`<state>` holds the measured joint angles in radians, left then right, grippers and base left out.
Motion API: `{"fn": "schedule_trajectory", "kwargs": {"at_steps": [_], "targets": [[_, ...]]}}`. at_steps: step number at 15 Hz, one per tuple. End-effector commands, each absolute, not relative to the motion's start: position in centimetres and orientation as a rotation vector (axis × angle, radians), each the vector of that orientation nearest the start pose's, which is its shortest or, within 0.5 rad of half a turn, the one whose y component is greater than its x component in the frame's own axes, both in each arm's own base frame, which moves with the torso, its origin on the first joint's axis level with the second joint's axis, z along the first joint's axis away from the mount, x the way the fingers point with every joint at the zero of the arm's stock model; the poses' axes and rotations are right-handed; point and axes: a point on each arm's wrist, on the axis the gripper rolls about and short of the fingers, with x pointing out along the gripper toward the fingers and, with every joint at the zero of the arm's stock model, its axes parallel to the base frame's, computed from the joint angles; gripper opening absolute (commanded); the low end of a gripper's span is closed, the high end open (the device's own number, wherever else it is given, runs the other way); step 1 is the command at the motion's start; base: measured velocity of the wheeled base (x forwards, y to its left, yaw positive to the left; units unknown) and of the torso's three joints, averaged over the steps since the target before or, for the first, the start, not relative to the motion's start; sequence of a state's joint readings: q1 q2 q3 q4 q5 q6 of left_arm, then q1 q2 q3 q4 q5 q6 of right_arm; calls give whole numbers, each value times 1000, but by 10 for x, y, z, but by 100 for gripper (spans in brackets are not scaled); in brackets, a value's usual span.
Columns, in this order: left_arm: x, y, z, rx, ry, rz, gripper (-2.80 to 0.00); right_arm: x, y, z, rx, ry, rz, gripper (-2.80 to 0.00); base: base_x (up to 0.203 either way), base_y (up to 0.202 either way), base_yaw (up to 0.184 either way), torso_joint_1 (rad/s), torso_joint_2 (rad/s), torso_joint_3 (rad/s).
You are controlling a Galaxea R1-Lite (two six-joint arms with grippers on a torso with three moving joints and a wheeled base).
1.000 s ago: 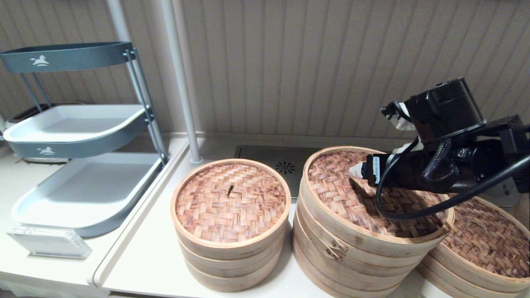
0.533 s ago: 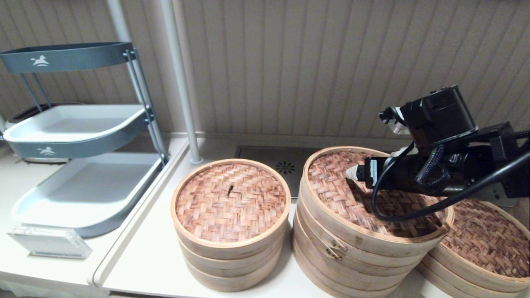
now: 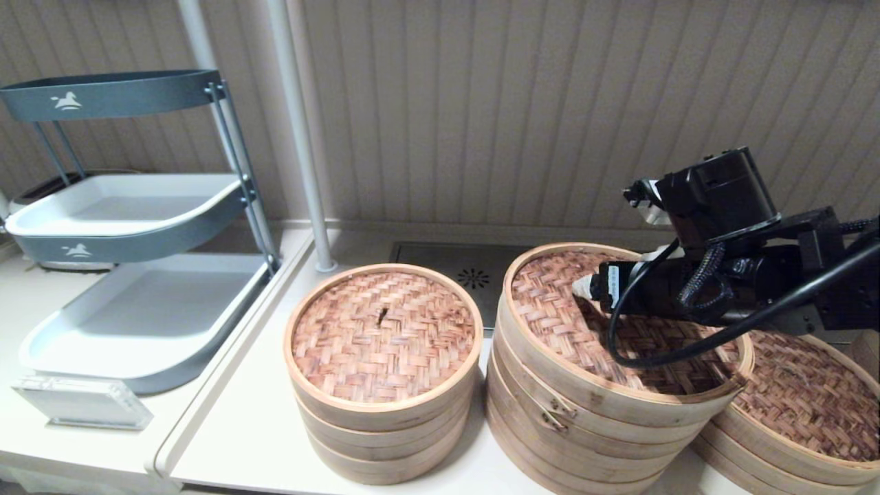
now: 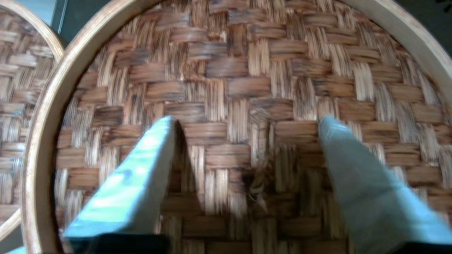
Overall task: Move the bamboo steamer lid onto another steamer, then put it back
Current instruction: Pick up the steamer
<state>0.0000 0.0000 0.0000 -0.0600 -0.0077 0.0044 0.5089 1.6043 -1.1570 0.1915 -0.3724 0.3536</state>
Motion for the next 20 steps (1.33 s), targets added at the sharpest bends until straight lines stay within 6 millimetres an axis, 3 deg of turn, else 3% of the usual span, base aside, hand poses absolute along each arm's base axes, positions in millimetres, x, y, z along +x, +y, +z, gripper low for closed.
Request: {"fn": "schedule_trajectory", "kwargs": {"at_steps": [1,13,20], "targets": [[-21,0,75,5,-38,-5,-280,247,128,232,72,592,25,-280,0,0,0,0,0,0],[-21,0,75,5,-38,-6,-280,241,127,217,83,576,33,-280,0,0,0,0,0,0],[-21,0,75,5,-38,-6,-280,238,122,237,95,486,-9,-280,0,0,0,0,0,0]]}}
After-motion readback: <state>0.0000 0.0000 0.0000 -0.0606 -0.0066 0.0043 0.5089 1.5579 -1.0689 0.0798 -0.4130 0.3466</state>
